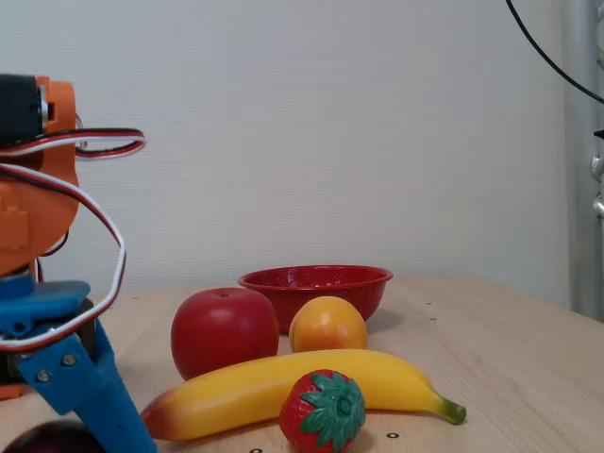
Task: Put plum in the red bowl.
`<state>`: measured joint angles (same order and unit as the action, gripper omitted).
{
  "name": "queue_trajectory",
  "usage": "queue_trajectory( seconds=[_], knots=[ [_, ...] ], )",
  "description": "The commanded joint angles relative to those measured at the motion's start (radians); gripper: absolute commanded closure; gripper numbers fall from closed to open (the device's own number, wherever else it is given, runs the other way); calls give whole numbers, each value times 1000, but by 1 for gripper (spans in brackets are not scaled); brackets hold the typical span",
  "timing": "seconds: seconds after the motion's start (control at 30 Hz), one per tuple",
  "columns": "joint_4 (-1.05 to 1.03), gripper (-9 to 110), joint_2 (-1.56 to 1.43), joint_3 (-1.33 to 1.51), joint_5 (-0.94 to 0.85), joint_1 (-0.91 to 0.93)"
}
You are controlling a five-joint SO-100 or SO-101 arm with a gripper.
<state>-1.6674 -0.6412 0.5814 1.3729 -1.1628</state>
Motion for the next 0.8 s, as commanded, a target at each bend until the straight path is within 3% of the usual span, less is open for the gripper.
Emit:
queue_trajectory(
  seconds=[0.0,0.23,0.6,0.77],
  knots=[
    [-78,101,-222,-121,-92,49],
    [-229,101,-466,-172,-259,173],
    [-225,101,-853,-11,-479,523],
    [-158,101,-1012,133,-686,747]
  ],
)
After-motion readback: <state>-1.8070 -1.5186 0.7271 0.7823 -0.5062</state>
